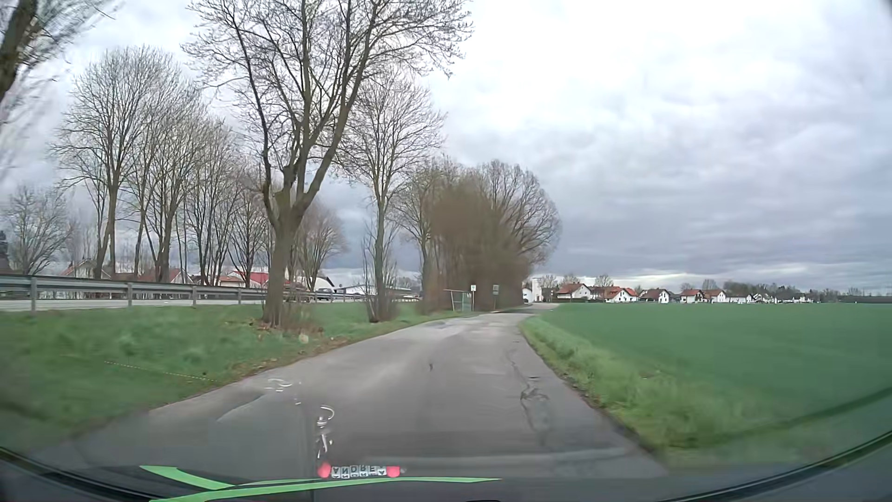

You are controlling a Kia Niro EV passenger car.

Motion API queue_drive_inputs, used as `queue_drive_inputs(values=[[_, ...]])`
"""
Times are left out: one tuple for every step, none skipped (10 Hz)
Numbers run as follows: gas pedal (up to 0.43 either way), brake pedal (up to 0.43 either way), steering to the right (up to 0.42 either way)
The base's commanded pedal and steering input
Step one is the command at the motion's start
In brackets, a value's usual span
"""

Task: Follow the waypoints while adhering to traffic rules and regulations

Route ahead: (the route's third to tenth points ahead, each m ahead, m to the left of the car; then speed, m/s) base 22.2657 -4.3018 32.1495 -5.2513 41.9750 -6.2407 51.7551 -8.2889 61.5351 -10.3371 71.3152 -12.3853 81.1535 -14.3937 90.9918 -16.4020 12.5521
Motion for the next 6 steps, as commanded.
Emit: queue_drive_inputs(values=[[0.138,0.000,0.030],[0.138,0.000,0.031],[0.130,0.000,0.031],[0.130,0.000,0.031],[0.130,0.000,0.031],[0.130,0.000,0.031]])
